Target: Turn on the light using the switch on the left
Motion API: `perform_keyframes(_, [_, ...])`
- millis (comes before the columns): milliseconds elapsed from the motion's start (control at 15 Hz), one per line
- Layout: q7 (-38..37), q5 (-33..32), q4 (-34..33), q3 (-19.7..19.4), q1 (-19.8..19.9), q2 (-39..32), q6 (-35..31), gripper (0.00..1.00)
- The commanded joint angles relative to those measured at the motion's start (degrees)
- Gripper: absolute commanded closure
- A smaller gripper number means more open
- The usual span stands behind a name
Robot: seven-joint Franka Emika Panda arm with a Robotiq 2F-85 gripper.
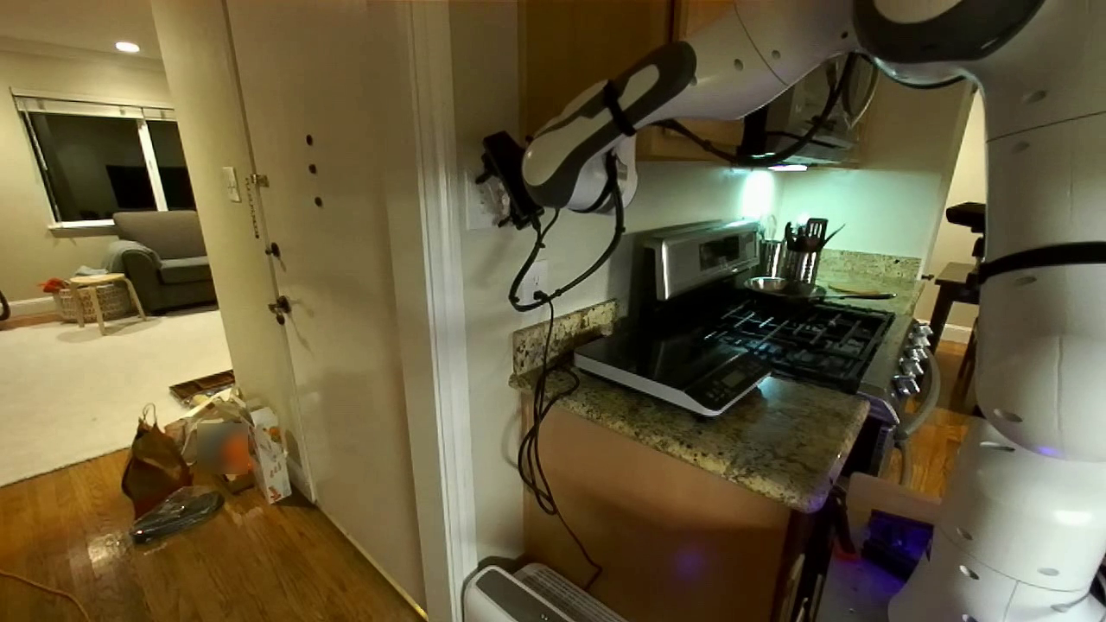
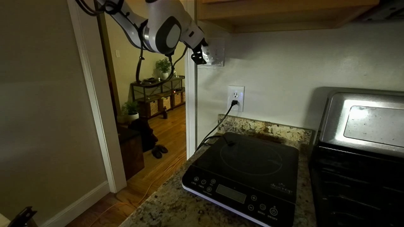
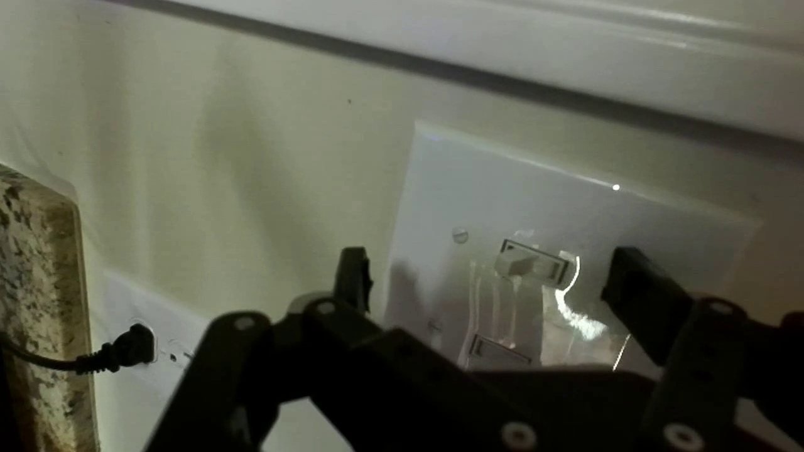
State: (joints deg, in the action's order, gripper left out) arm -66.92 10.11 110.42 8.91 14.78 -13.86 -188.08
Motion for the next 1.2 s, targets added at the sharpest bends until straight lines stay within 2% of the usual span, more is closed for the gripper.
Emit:
perform_keyframes(0, [1.4,-0.6,-2.8,2.6,3.1,-1.8,0.0,0.33])
perform_keyframes(267, [2.4,-0.5,-3.7,6.2,5.8,-2.3,0.0,0.61])
perform_keyframes(533, [3.1,-0.8,-4.1,8.1,7.3,-3.3,0.0,0.87])
perform_keyframes(867, [5.0,-1.0,-3.9,9.0,7.9,-3.7,-0.1,0.97])
perform_keyframes(1133, [6.8,-1.1,-3.6,12.3,10.0,-2.4,-0.6,0.92])
